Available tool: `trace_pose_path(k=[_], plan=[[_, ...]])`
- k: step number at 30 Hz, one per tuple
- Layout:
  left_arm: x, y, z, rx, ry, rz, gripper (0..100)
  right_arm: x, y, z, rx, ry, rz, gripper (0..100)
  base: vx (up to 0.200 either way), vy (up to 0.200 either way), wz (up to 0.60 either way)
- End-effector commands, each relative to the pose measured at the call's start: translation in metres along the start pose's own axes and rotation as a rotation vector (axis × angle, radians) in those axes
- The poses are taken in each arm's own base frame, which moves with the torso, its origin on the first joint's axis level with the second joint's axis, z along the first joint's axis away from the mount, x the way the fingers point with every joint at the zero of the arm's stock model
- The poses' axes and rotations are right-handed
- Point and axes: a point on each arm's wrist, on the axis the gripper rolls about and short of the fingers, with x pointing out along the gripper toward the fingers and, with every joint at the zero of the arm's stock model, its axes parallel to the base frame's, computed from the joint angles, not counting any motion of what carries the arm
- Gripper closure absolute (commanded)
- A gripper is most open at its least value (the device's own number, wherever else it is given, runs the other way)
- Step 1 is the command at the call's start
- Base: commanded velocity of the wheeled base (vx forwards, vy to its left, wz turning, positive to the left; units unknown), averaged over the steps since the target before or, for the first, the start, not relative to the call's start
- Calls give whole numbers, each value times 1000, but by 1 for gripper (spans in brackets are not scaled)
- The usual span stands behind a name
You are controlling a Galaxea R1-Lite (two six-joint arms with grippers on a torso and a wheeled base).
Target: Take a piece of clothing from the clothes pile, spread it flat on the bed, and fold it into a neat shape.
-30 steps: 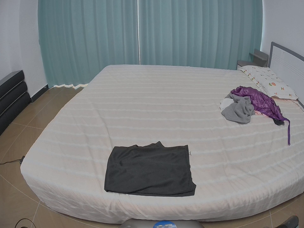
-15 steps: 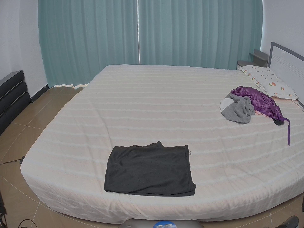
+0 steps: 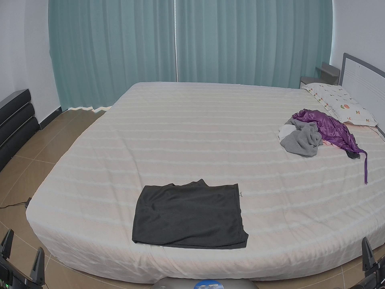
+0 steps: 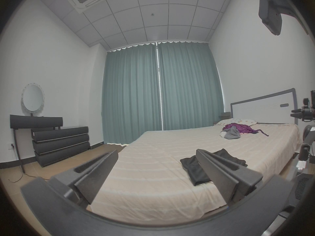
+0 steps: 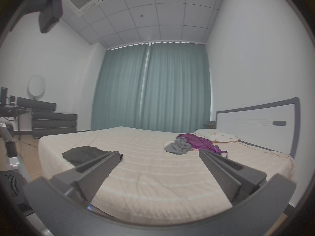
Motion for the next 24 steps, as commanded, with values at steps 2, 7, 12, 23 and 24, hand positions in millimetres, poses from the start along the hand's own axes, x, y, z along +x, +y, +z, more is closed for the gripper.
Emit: trace_pose_path(k=[2, 7, 12, 23, 24], plan=[[0, -2, -8, -10, 28, -83, 0, 0, -1, -6, 5, 22, -64, 0, 0, 0, 0], [0, -5, -8, -86, 34, -207, 0, 0, -1, -8, 59, 35, -77, 0, 0, 0, 0], [0, -5, -8, -117, 37, -199, 0, -1, 0, -14, 89, 115, -38, 0, 0, 0, 0], [0, 1, -10, -63, 50, 70, 0, 0, 0, -13, 94, 84, -37, 0, 0, 0, 0], [0, 1, -10, -58, 57, 75, 0, 0, 0, -13, 94, 84, -37, 0, 0, 0, 0]])
